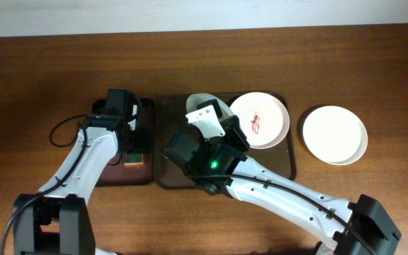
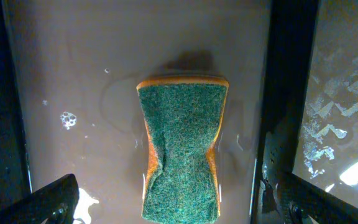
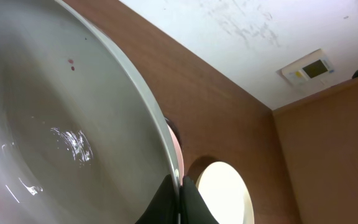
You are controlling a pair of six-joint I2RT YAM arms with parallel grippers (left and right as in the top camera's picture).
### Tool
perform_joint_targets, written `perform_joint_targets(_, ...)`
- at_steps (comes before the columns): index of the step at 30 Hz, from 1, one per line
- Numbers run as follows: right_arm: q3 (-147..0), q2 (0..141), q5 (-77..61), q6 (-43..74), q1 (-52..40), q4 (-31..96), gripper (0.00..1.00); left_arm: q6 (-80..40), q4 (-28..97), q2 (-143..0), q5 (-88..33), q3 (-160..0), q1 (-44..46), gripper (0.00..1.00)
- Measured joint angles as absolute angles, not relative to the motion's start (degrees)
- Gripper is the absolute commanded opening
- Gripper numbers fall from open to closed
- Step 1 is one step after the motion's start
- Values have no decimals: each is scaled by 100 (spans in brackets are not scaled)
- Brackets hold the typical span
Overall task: Clean dirty plates on tray and stack at the side
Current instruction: 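Carry the cleaned plate with the right gripper onto the side stack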
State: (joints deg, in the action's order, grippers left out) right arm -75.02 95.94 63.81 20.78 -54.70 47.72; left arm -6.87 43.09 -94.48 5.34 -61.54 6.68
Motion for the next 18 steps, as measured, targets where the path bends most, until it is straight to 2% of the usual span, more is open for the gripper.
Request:
perform_joint_targets(3,-7502,9594,5972,2104,-5308,4630,4,-687,4309,-9448,534,-6154,668,100)
perform_joint_targets(5,-7507,9594,5203,2338,-4873,4648,4,-687,4307,-9448,537,-6154,668,100)
perform_joint_targets(9,-7513,9594,3286,2989,-3085,4906,4,-687,4309,-9448,532,-6154,672,100)
perform_joint_targets(14,-7520,9594,982,3240,-655,5054,4,-687,4309,-9448,508,-6154,672,100)
perform_joint_targets(18,-7524,9592,237,3291,1044,5415,4,-687,4307,-9448,493,-6154,672,100)
